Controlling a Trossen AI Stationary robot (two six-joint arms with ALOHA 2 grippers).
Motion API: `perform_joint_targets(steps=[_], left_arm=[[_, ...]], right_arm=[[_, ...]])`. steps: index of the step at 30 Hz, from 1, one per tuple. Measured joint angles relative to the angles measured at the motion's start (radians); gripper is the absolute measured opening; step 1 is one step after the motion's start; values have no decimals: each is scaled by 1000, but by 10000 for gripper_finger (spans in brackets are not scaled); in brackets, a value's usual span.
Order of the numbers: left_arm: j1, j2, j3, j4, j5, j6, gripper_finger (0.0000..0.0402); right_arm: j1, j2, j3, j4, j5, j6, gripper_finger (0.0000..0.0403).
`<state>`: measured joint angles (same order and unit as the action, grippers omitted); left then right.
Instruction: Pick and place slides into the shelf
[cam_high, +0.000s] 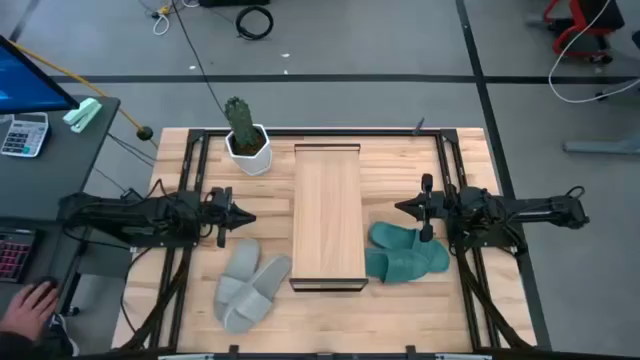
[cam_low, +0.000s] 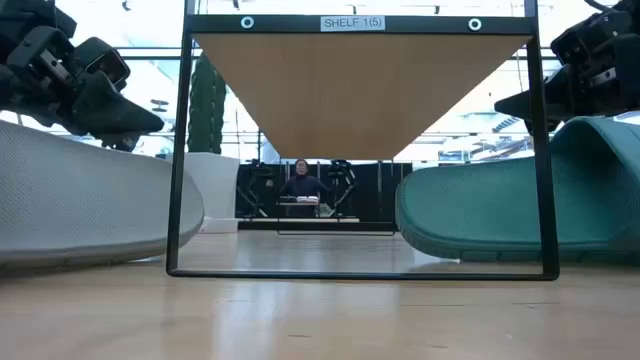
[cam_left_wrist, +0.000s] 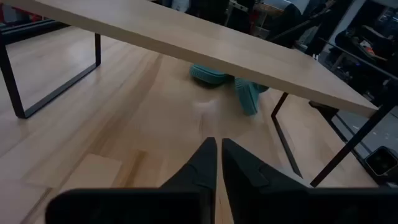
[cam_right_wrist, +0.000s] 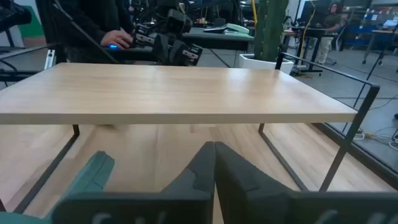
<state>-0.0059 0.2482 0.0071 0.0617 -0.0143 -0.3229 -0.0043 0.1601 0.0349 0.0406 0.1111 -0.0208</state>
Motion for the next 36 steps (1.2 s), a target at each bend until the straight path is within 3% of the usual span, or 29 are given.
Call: perform_joint_targets(steps=[36], left_arm=[[0,0,0,0,0,0,35]], right_arm=[[0,0,0,0,0,0,16]])
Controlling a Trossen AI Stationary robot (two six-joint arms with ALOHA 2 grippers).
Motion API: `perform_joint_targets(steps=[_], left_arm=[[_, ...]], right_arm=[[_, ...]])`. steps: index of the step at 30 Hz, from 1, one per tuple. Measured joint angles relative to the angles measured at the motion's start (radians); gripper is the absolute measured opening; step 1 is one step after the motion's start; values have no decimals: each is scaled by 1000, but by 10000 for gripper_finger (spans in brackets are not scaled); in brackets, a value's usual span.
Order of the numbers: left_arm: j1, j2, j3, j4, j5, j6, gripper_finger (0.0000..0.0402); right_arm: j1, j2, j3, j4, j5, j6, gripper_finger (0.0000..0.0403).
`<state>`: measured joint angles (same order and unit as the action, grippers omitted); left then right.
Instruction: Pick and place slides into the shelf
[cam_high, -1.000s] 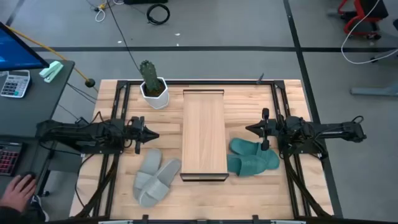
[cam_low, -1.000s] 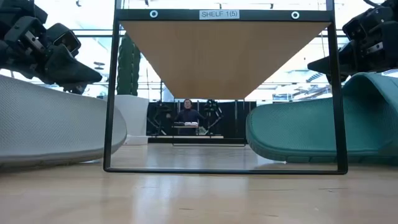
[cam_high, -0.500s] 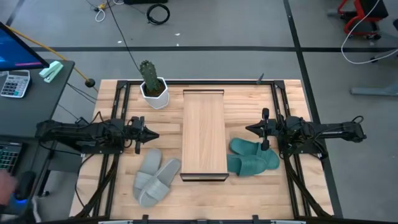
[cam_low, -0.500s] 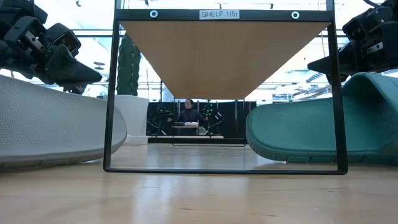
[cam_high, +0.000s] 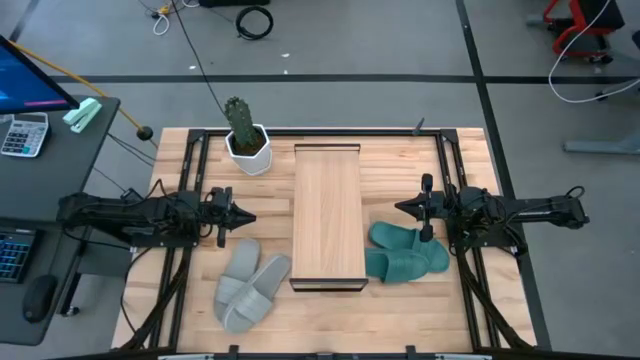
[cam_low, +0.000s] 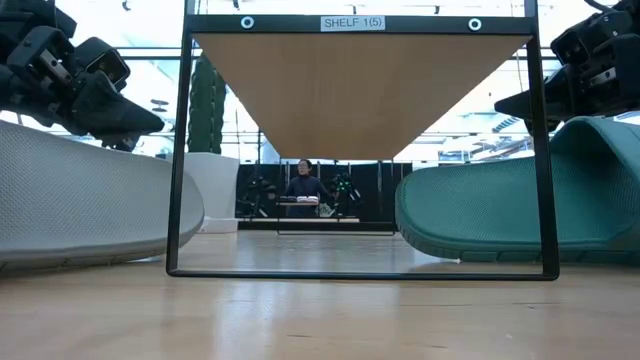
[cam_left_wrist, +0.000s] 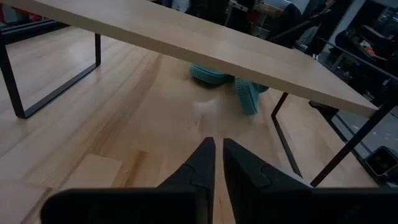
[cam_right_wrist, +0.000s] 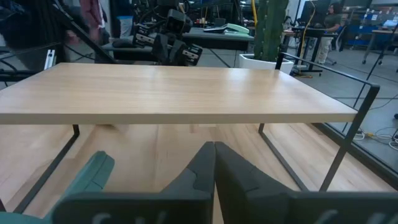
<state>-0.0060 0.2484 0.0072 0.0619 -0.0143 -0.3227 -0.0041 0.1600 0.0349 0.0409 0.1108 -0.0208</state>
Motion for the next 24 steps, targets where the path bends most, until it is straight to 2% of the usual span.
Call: perform_joint_targets(steps=[24], left_arm=[[0,0,0,0,0,0,31]], right_arm=[[0,0,0,0,0,0,16]])
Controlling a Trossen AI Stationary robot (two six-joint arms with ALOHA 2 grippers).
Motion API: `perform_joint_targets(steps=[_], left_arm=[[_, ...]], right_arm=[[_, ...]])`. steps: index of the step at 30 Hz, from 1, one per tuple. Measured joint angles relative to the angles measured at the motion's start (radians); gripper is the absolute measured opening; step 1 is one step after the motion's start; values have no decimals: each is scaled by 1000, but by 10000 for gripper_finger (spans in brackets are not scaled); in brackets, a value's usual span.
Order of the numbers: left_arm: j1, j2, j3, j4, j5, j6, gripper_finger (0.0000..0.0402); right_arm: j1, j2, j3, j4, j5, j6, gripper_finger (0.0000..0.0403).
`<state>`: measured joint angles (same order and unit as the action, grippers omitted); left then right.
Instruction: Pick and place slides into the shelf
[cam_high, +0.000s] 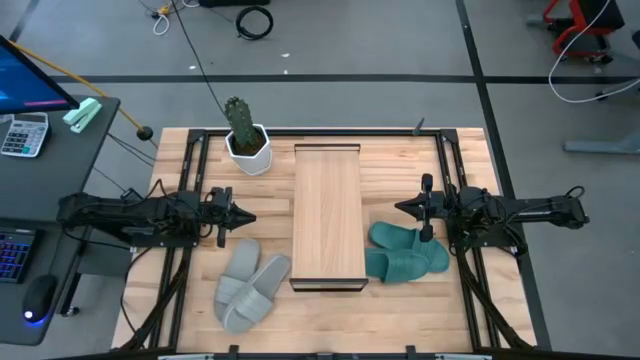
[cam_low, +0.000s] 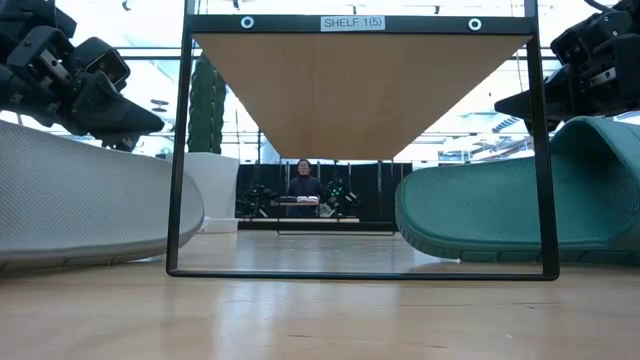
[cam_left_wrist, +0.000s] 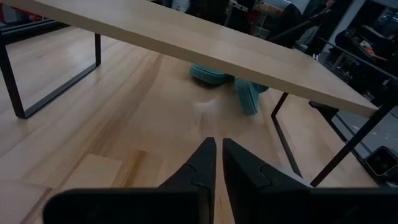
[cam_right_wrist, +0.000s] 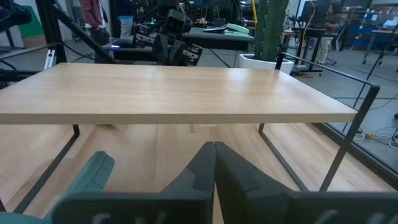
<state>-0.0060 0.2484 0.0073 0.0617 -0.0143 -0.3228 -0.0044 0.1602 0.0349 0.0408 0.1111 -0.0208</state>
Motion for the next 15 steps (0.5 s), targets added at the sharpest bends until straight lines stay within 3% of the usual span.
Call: perform_joint_targets(steps=[15], left_arm=[[0,0,0,0,0,0,40]], right_arm=[[0,0,0,0,0,0,16]])
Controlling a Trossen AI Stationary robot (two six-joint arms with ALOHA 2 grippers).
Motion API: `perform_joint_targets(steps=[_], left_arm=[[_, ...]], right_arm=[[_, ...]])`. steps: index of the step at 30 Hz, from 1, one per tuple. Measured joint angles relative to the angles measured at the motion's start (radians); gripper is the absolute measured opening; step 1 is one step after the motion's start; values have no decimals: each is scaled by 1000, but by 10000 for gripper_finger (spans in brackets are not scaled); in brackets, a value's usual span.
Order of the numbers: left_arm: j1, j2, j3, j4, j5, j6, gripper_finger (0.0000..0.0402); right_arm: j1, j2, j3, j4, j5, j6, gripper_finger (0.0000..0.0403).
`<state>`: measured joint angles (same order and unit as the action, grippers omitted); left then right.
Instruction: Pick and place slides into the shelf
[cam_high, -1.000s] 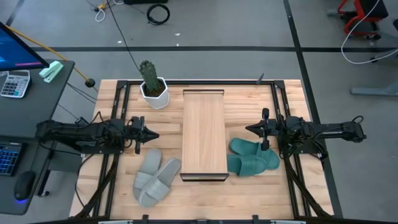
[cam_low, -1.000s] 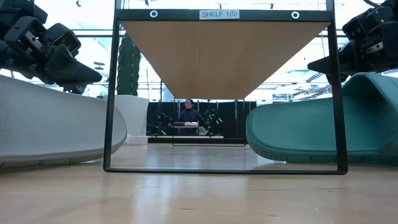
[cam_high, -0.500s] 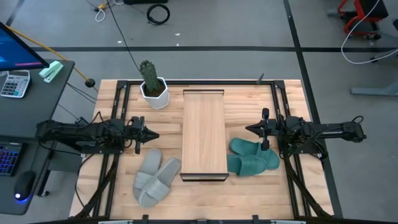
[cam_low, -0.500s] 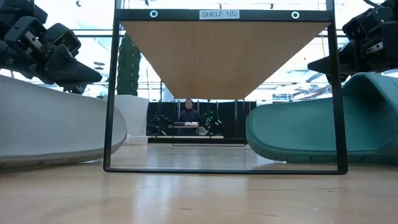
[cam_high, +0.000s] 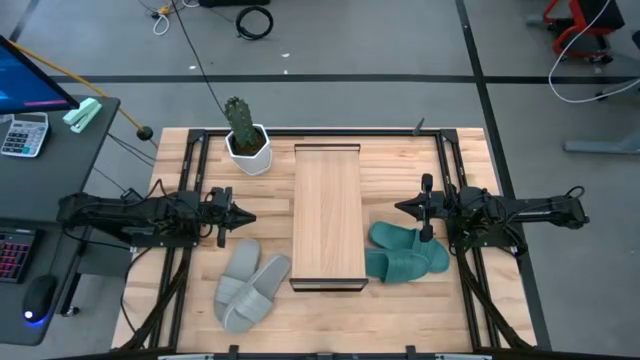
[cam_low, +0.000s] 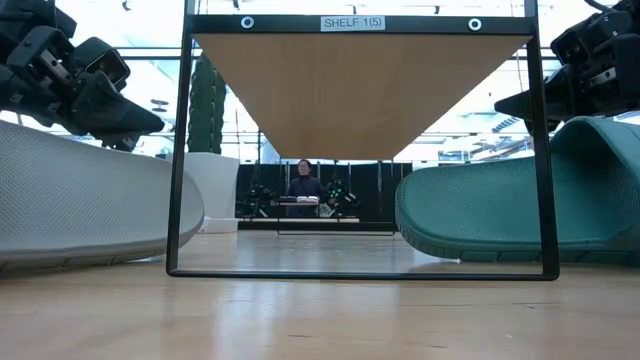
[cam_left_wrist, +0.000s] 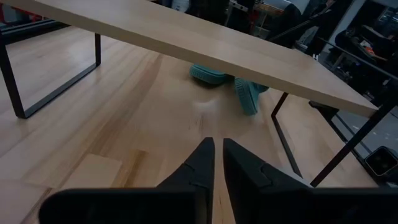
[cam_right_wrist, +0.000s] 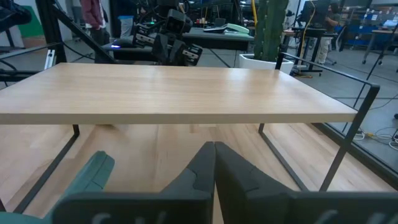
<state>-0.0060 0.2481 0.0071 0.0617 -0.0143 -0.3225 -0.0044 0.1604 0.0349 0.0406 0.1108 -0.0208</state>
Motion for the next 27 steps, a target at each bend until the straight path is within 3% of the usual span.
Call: perform_joint_targets(steps=[27], left_arm=[[0,0,0,0,0,0,33]], right_arm=[[0,0,0,0,0,0,16]])
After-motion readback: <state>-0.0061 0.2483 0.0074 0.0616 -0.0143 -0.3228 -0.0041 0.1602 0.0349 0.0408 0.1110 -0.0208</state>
